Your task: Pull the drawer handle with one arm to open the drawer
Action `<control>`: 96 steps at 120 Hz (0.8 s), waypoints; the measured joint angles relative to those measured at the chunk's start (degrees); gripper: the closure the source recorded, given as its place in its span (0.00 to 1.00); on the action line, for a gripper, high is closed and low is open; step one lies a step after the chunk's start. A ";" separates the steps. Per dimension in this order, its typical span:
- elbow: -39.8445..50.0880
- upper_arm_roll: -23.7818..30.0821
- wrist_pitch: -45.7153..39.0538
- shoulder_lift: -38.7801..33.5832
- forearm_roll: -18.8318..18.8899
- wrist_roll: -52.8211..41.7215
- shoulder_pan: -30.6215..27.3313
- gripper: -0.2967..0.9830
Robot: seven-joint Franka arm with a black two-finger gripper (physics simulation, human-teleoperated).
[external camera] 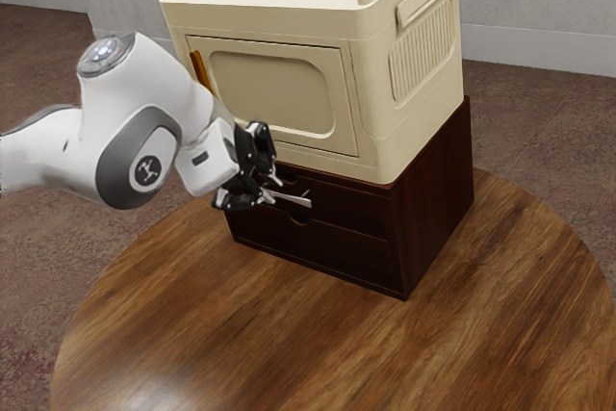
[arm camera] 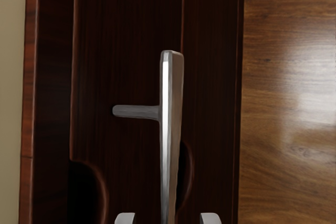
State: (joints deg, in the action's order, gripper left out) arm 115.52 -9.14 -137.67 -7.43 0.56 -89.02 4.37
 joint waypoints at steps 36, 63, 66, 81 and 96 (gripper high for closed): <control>3.87 -0.68 -0.24 -2.68 -0.75 0.27 0.54 0.74; 11.27 -0.94 -0.23 -10.16 -0.17 0.35 1.47 0.76; 12.21 -0.96 -0.23 -11.16 -0.13 0.35 1.61 0.76; 15.62 -1.03 -0.22 -14.50 0.04 0.36 2.27 0.76; 19.46 -1.05 -0.12 -19.28 0.12 0.35 2.05 0.77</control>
State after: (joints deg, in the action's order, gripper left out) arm 134.98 -10.19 -137.79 -26.71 0.68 -88.66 6.42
